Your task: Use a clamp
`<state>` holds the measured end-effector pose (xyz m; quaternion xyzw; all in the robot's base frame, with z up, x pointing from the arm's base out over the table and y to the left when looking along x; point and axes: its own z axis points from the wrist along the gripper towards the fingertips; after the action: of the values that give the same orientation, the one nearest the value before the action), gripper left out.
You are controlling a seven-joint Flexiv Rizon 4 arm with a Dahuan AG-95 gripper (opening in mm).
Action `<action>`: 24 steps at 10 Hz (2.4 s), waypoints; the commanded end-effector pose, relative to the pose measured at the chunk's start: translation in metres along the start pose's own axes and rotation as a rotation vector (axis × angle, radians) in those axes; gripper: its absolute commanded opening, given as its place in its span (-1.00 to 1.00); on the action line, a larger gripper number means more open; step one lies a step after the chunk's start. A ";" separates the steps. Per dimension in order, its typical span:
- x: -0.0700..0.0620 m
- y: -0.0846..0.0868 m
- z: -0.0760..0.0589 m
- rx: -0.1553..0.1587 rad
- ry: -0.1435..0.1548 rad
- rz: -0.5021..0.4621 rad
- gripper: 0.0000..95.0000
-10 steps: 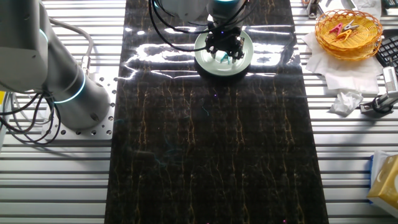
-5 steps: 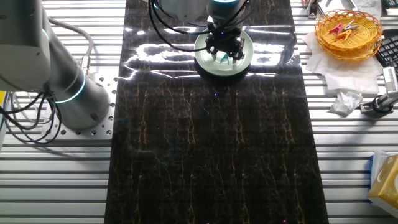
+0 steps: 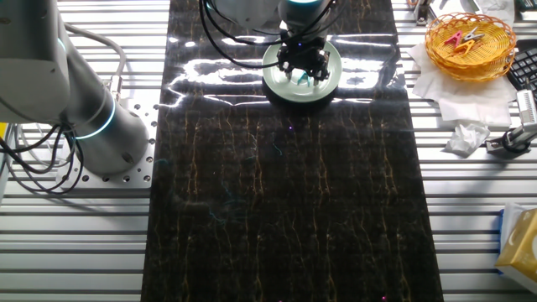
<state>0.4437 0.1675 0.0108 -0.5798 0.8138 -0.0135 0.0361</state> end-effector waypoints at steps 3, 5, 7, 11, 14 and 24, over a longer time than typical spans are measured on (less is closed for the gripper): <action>-0.001 0.001 0.001 -0.001 -0.001 0.003 0.20; -0.001 0.001 0.001 -0.001 0.000 0.015 -0.20; -0.001 0.001 0.001 -0.001 0.000 0.015 -0.20; -0.001 0.001 0.001 0.000 0.001 0.013 -0.20; -0.001 0.001 0.001 0.004 0.001 0.013 -0.20; -0.001 0.001 0.000 0.017 0.000 0.017 -1.00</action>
<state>0.4428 0.1690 0.0109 -0.5731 0.8183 -0.0191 0.0404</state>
